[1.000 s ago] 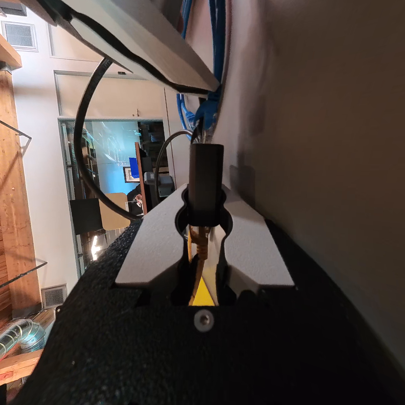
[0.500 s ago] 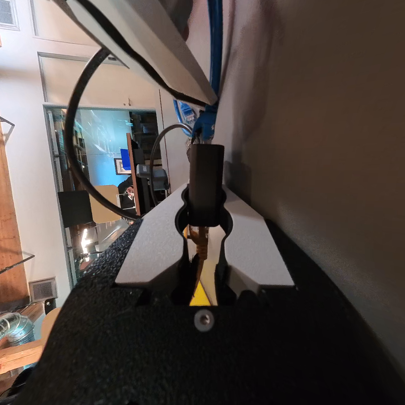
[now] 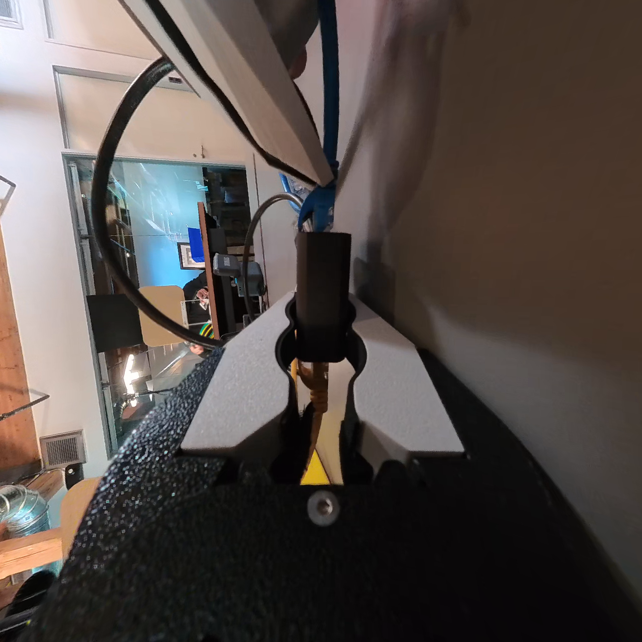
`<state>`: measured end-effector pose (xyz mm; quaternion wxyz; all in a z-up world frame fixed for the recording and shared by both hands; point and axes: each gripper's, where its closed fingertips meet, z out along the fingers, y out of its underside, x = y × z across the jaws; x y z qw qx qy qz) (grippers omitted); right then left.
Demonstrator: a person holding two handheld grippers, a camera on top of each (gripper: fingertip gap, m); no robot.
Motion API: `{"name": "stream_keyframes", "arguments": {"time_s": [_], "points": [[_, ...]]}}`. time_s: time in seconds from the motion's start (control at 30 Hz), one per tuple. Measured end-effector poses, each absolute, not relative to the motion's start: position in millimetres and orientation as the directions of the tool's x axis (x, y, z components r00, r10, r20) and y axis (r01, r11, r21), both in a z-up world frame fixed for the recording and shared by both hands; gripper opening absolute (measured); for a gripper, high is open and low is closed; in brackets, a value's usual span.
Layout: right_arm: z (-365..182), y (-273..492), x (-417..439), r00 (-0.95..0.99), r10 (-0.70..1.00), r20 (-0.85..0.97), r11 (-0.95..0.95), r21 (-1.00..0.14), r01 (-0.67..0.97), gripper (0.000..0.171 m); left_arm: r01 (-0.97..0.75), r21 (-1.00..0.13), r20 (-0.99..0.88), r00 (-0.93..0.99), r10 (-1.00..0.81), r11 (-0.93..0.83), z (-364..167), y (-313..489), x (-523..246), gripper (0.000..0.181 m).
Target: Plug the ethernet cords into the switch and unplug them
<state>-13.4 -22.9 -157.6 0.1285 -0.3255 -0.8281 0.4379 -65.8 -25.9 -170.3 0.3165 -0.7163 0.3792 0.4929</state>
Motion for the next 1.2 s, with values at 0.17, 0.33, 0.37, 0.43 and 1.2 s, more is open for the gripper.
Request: {"name": "stream_keyframes", "arguments": {"time_s": [0.17, 0.33, 0.37, 0.43, 1.2], "points": [[-154, -17, -19, -0.734, 0.679, 0.011, 0.419, -0.827, 0.375, 0.009, -0.833, -0.140, -0.939, 0.284, -0.196, -0.536, -169, -23, -74, 0.022], [-114, -22, -24, -0.644, 0.627, 0.439, 0.582, -0.813, 0.012, 0.032, -0.785, -0.336, -0.869, 0.472, -0.150, -0.521, -168, -24, -80, 0.022], [-112, -24, -25, -0.609, 0.603, 0.515, 0.626, -0.779, -0.039, 0.041, -0.784, -0.336, -0.867, 0.475, -0.154, -0.522, -169, -23, -80, 0.022], [-121, -29, -28, -0.565, 0.531, 0.631, 0.728, -0.681, -0.076, 0.049, -0.795, -0.326, -0.871, 0.463, -0.165, -0.512, -169, -21, -77, 0.022], [-81, 42, -52, -0.224, 0.669, 0.709, 0.725, -0.688, -0.014, 0.021, -0.643, -0.746, -0.661, 0.684, 0.308, -0.173, -74, -41, -85, 0.083]]}}
